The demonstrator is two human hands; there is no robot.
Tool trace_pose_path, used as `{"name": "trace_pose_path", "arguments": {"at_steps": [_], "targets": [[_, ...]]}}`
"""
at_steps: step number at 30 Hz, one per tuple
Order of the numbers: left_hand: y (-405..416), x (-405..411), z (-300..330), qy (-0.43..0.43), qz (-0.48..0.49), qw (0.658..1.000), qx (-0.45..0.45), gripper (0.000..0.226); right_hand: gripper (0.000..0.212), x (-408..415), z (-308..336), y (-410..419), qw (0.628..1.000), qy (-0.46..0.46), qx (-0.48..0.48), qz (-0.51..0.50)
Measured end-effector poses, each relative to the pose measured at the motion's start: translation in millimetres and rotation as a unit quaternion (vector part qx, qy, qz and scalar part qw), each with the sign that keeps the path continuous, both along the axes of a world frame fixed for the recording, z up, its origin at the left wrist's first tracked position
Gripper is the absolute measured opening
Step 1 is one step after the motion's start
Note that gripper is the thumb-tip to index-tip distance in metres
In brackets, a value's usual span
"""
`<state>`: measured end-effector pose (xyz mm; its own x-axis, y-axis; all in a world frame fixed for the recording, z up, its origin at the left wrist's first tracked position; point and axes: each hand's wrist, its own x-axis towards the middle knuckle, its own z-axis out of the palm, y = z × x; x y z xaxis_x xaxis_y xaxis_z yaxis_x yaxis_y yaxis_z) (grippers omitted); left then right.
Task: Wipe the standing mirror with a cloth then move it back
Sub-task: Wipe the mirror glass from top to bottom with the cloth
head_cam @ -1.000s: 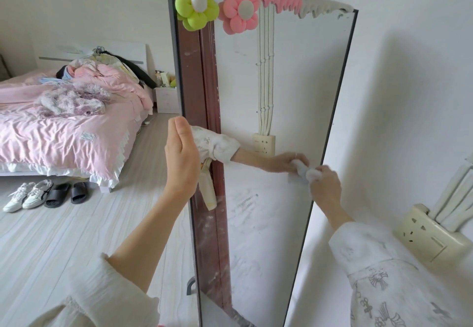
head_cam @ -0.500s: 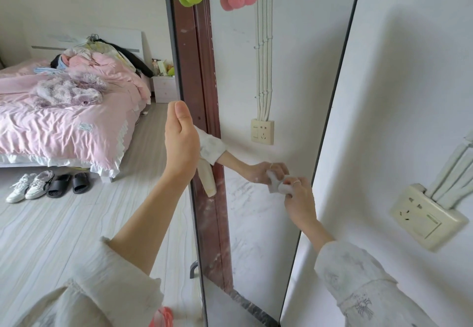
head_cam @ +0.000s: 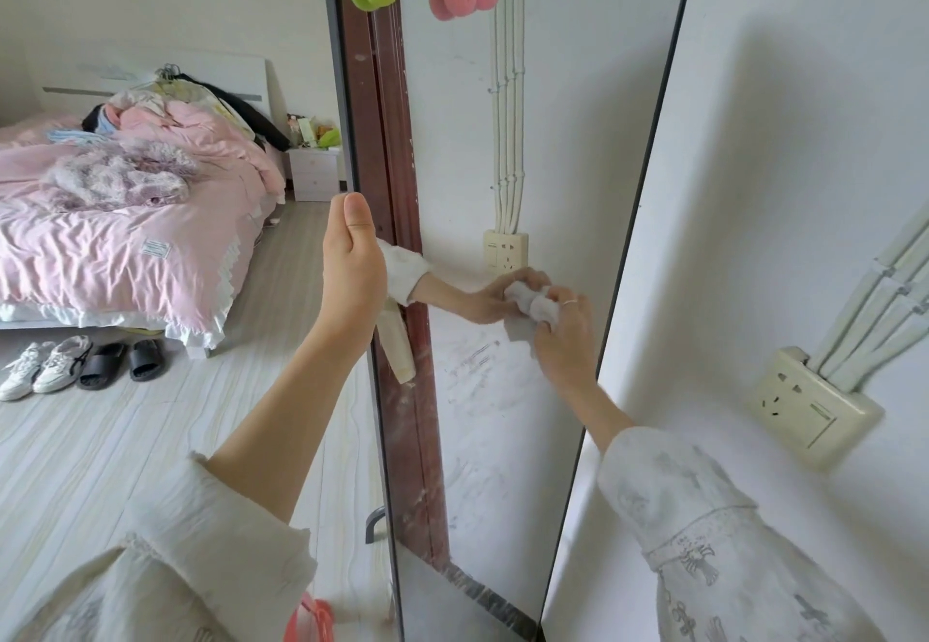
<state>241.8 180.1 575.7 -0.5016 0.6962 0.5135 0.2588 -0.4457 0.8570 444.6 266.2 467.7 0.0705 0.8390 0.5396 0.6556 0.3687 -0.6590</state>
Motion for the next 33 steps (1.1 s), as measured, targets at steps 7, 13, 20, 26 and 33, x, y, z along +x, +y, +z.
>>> {"name": "trace_pose_path", "arguments": {"at_steps": [7, 13, 20, 26, 33], "targets": [[-3.0, -0.9, 0.6, 0.006, -0.008, 1.000, -0.004, 0.034, 0.020, 10.0, -40.7, -22.4, 0.984, -0.134, -0.082, 0.090], [-1.7, -1.3, -0.5, -0.012, -0.030, 0.999, -0.016, 0.032, 0.018, 5.6, 23.1, -8.6, 0.994, 0.104, -0.027, -0.012], [-1.2, -4.9, -0.7, -0.016, -0.027, 0.999, -0.026, 0.033, 0.026, -27.8, -20.7, -44.3, 0.988, -0.086, 0.083, 0.095], [-2.9, -6.1, 0.3, -0.008, -0.038, 0.999, -0.029, 0.032, 0.032, -21.6, -52.6, -53.2, 0.970, -0.142, -0.136, 0.141], [-4.9, -2.0, 1.0, -0.006, -0.058, 0.998, -0.022, 0.029, 0.023, -17.5, 22.7, -31.1, 0.998, 0.057, -0.005, 0.036]]}}
